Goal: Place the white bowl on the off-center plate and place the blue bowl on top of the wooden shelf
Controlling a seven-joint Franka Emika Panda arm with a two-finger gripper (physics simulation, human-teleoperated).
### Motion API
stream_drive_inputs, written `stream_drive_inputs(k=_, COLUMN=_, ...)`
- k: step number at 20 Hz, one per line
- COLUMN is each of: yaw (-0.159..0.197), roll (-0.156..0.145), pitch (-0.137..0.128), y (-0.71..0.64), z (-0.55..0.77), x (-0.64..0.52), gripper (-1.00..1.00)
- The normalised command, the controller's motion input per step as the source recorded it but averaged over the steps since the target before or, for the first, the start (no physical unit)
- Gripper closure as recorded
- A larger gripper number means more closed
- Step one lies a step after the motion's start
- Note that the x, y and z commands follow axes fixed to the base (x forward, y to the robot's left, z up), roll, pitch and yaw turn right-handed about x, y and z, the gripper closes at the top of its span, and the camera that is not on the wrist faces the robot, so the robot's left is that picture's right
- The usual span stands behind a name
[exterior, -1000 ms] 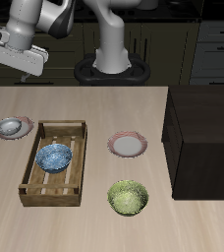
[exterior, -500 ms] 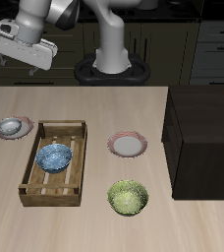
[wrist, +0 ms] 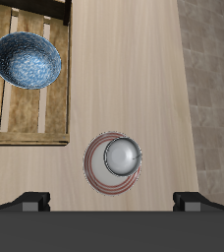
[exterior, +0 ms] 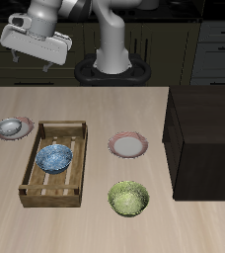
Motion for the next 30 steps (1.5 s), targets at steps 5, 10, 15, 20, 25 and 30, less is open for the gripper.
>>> stream_drive_inputs(k=5, yaw=0.002, roll=0.036, pitch=0.015, y=0.45, z=0.18, x=0.31, gripper=-1.0)
stream_drive_inputs(k=10, yaw=-0.001, roll=0.009, pitch=0.029, y=0.34, z=0.13, x=0.3, gripper=-1.0)
stream_drive_inputs(k=15, yaw=0.018, roll=-0.02, pitch=0.025, y=0.1, z=0.03, x=0.25, gripper=-1.0)
stream_drive_inputs(k=20, yaw=0.027, roll=0.004, pitch=0.01, y=0.12, z=-0.02, x=0.12, gripper=-1.0)
stream_drive_inputs(k=25, yaw=0.07, roll=-0.007, pitch=0.046, y=0.31, z=-0.22, x=0.49, gripper=-1.0)
stream_drive_inputs(k=30, yaw=0.036, roll=0.006, pitch=0.018, y=0.13, z=-0.13, x=0.17, gripper=-1.0)
